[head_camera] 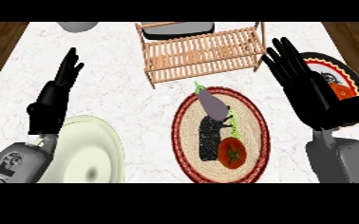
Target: Pick the tomato from the placemat and place it in the tiered shelf
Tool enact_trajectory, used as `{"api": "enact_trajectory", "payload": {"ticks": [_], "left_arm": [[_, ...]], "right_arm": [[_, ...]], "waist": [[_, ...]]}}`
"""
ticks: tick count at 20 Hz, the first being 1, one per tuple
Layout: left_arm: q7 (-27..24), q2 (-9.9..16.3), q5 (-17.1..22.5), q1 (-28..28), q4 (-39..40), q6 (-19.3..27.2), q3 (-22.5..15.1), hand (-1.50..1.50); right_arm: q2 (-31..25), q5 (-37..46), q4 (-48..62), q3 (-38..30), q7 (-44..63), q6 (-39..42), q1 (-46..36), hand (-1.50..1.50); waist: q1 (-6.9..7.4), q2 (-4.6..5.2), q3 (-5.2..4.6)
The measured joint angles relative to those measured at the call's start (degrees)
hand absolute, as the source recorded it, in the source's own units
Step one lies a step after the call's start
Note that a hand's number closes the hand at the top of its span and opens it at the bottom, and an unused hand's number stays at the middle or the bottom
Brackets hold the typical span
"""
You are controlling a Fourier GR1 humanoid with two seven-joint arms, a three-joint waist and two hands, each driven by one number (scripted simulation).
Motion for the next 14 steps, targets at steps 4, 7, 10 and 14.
{"api": "enact_trajectory", "payload": {"ticks": [4, 7, 10, 14], "left_arm": [[2.9, -1.6, 3.2, 3.3, 3.1, -0.5, 0.9, 0.0], [5.7, -3.1, 6.9, 7.4, 5.5, -0.5, 2.1, 0.0], [7.4, -4.7, 10.7, 10.5, 6.6, -2.0, 2.8, 0.0], [8.3, -5.0, 14.2, 12.3, 7.6, -5.6, 4.1, 0.0]], "right_arm": [[-3.3, 5.2, -3.4, -4.6, -5.8, -2.8, 6.2, 1.5], [-8.1, 12.3, -4.2, -10.2, -9.1, -7.5, 10.9, 1.5], [-8.8, 18.3, -1.7, -14.0, -10.3, -13.8, 18.7, -1.5], [-3.4, 21.4, -4.3, -14.8, -20.0, -17.0, 31.3, -1.5]], "waist": [[-1.19, -0.92, -1.38], [-3.62, -1.08, -2.21], [-3.71, -1.02, -2.23], [-2.09, -1.32, -2.01]]}}
